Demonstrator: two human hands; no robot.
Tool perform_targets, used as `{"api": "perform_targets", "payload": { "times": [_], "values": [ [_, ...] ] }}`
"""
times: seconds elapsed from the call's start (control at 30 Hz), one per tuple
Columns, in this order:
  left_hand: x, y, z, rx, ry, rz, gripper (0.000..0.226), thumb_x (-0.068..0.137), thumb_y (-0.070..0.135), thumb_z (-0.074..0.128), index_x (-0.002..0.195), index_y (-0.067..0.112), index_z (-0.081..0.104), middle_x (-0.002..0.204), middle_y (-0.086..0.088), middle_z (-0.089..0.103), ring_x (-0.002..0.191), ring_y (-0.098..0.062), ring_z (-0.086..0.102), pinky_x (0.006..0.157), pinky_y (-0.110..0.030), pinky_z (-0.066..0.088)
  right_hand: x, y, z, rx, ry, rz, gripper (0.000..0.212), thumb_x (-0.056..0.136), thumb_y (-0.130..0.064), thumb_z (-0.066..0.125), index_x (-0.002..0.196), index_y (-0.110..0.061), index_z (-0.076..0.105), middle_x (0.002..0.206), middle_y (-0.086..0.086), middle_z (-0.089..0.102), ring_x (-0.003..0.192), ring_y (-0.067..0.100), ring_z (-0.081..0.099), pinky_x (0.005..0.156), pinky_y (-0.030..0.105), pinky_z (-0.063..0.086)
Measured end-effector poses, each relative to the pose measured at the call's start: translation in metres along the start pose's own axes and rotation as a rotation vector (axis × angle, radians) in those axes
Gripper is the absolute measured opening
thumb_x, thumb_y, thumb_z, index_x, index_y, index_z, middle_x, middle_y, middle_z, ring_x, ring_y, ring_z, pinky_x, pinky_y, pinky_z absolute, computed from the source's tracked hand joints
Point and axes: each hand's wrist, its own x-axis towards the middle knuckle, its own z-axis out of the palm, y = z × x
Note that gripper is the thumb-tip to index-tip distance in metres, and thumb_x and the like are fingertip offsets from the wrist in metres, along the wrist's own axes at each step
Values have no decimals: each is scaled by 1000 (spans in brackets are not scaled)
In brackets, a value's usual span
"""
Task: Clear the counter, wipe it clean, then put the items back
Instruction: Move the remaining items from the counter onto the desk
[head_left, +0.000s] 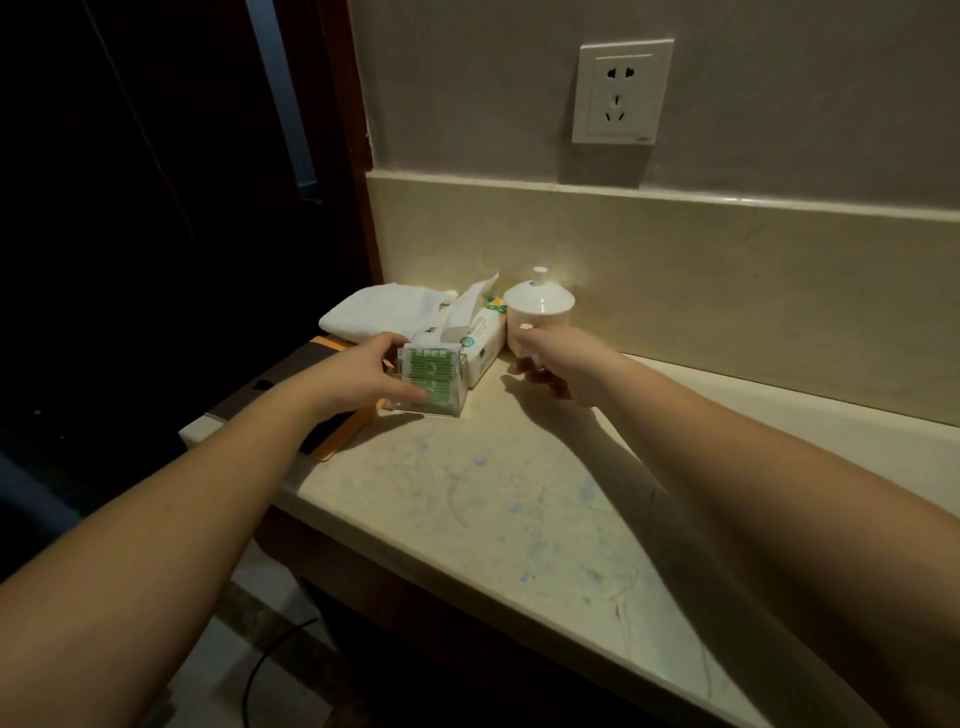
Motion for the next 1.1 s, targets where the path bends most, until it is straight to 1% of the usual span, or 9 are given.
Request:
{"api": "perform_targets", "payload": {
  "times": [0.17,0.3,0.37,0.43,0.6,0.73,0.83,0.93,1.1],
  "values": [
    [-8,0,1,-35,0,18,58,72,24,85,119,25,51,112,10,62,101,-8,60,93,-33,50,0,3,3,272,10,109,19,94,-25,49,82,-10,53,60,3,45,46,13,45,40,16,32],
    [-20,3,4,-40,30,32,60,74,26,83,122,24,48,102,19,60,92,1,59,72,-20,47,-2,5,4,371,32,133,24,95,-30,51,101,-7,52,65,7,46,33,11,45,41,20,39],
    [-26,4,6,-57,63,49,60,74,27,83,123,23,50,102,17,62,90,-2,61,70,-22,48,-3,5,7,401,84,129,20,93,-24,51,101,-6,53,72,10,49,40,14,47,41,20,40],
    [-34,5,8,-90,99,55,57,75,27,82,122,23,50,101,14,64,87,-6,63,68,-26,51,-7,5,8,408,144,118,12,88,-16,49,90,-5,53,73,12,49,47,18,47,41,21,41],
    [-55,9,6,-182,155,62,54,75,34,81,118,23,51,102,9,65,89,-18,67,83,-46,57,-28,7,5,317,220,71,12,87,-14,46,77,-9,51,71,13,50,47,21,46,40,22,39],
    [-78,13,3,-205,177,94,46,79,34,78,113,22,50,101,7,63,89,-17,64,77,-42,55,-59,5,2,310,227,23,14,88,-14,46,77,-8,53,69,11,52,48,18,45,51,27,45],
    [-97,16,0,-259,173,144,44,80,30,78,111,19,49,102,4,63,84,-16,62,70,-32,52,-90,1,-1,312,230,-46,12,86,-11,46,78,-7,54,69,13,52,46,17,42,53,26,44],
    [-118,14,-1,-348,154,196,42,79,26,79,109,18,51,103,-1,66,86,-20,63,72,-32,50,-126,0,-2,344,241,-75,12,85,-15,47,82,-6,54,72,13,53,56,18,43,53,23,44],
    [-163,7,7,-515,120,261,34,80,20,77,102,21,51,104,-3,68,83,-17,61,62,-26,42,-203,14,3,312,265,-56,18,89,-18,48,89,-3,57,79,13,60,69,20,52,59,23,46]
  ]
}}
